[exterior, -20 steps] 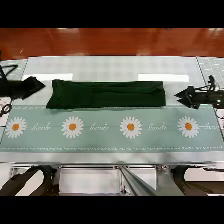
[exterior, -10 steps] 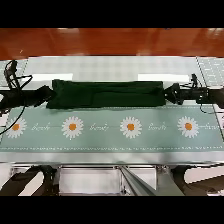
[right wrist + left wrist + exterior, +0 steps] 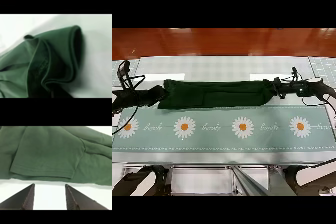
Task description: Fold the shirts.
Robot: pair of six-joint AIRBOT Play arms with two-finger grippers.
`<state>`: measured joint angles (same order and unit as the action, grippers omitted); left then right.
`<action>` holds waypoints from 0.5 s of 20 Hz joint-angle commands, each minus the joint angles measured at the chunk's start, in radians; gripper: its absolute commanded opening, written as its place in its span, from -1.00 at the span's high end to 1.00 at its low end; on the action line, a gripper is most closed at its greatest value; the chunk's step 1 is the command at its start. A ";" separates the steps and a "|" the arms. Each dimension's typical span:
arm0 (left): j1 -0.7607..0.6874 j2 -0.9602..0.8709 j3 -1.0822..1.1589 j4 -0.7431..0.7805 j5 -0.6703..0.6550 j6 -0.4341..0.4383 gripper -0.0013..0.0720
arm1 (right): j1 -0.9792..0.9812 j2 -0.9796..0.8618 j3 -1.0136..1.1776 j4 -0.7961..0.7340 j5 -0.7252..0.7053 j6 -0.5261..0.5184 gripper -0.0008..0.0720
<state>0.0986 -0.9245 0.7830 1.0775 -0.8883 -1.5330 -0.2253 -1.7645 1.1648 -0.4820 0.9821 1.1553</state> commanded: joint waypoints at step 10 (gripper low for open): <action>-0.277 -0.151 0.042 -0.142 0.150 0.081 0.90 | -0.137 0.472 -0.155 -0.214 0.192 0.002 0.92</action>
<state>-0.0620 -0.9947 0.7971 0.9939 -0.7929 -1.4754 -0.3283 -1.4425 1.0836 -0.6319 1.1271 1.1599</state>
